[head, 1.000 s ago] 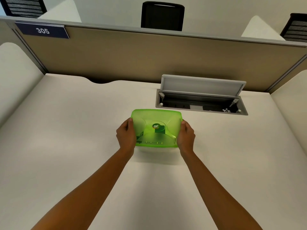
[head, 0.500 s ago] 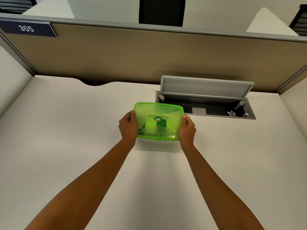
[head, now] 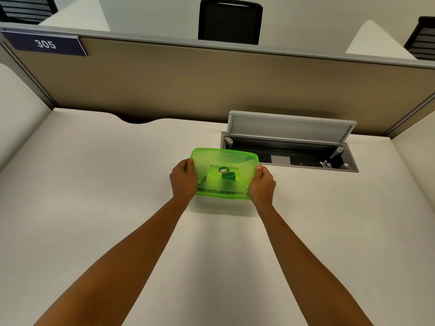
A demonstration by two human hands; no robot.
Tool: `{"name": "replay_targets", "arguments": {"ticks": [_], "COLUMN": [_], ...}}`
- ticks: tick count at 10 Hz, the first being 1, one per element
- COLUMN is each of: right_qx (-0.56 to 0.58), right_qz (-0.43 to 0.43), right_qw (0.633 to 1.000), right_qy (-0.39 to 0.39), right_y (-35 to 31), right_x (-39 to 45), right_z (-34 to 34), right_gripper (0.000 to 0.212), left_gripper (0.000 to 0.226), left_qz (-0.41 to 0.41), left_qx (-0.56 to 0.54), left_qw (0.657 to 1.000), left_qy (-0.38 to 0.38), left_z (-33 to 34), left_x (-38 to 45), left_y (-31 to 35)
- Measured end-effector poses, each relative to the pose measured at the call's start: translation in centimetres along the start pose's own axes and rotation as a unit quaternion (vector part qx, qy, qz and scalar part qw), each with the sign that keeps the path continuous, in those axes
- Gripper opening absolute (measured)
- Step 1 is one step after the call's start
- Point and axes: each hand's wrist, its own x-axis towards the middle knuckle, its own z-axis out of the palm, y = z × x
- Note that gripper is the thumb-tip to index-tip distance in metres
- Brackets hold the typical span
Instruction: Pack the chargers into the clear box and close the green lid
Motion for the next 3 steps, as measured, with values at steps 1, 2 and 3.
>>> {"name": "replay_targets", "arguments": {"ticks": [1, 2, 3], "right_qx": [-0.046, -0.059, -0.107], "right_qz": [-0.001, -0.013, -0.091], "right_qw": [0.999, 0.998, 0.99], "right_qy": [-0.007, -0.006, -0.029], "right_y": [-0.9, -2.1, -3.2], "right_x": [-0.3, -1.0, -2.1], "right_z": [-0.5, -1.2, -2.2], "right_gripper": [0.038, 0.04, 0.051], "left_gripper": [0.039, 0.043, 0.049], "left_qz": [0.025, 0.056, 0.116], "left_qx": [0.088, 0.168, 0.232], "left_qw": [0.995, 0.983, 0.964], "left_qy": [-0.03, -0.054, -0.056], "left_z": [-0.9, -1.8, -3.0], "left_x": [0.1, -0.2, -1.6], "left_y": [1.2, 1.8, 2.4]}}
